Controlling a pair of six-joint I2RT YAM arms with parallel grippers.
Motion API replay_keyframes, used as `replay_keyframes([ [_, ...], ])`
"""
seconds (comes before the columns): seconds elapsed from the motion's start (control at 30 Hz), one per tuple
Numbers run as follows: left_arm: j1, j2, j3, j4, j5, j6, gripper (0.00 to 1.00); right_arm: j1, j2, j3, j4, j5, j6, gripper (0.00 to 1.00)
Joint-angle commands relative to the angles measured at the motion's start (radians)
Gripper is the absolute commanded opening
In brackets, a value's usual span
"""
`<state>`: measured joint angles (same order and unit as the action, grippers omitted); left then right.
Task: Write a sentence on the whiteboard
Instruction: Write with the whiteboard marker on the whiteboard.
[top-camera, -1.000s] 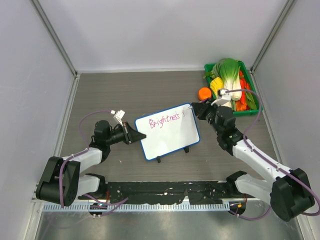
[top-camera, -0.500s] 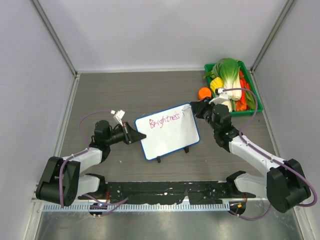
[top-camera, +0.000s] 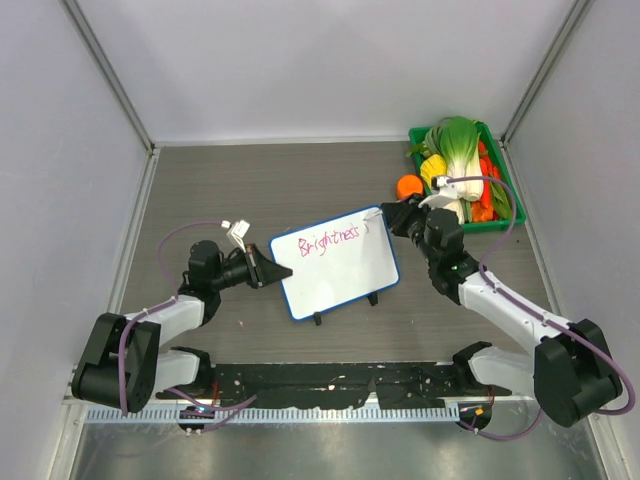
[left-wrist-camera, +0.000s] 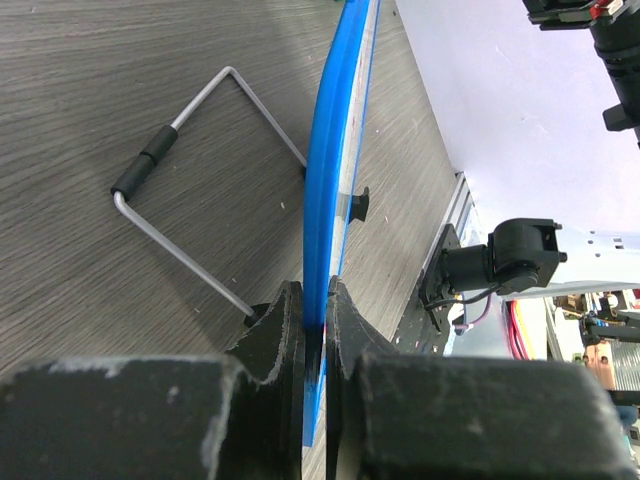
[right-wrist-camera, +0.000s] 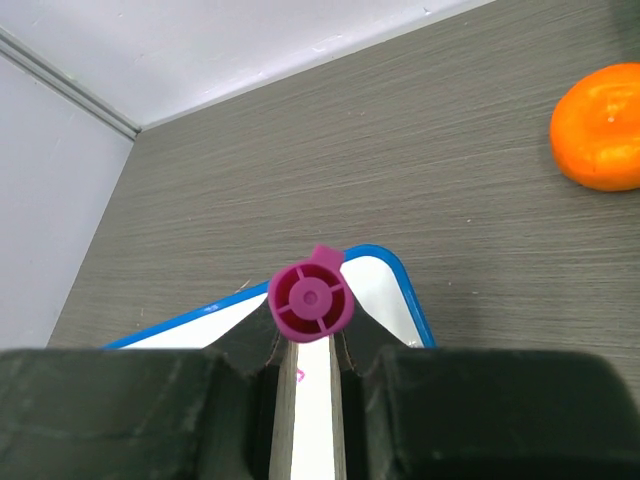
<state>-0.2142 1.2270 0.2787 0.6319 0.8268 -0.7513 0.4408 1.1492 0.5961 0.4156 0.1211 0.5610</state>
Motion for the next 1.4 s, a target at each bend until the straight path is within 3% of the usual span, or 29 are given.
replay_keyframes([
  [0.0,0.001,0.005,-0.007,-0.069,-0.083,0.081,0.0,-0.005,-0.066,0.021,-0.012,0.011,0.017,0.01],
  [1.37,0.001,0.008,-0.007,-0.066,-0.083,0.081,0.0,-0.025,-0.046,-0.035,-0.054,0.029,-0.003,0.01],
])
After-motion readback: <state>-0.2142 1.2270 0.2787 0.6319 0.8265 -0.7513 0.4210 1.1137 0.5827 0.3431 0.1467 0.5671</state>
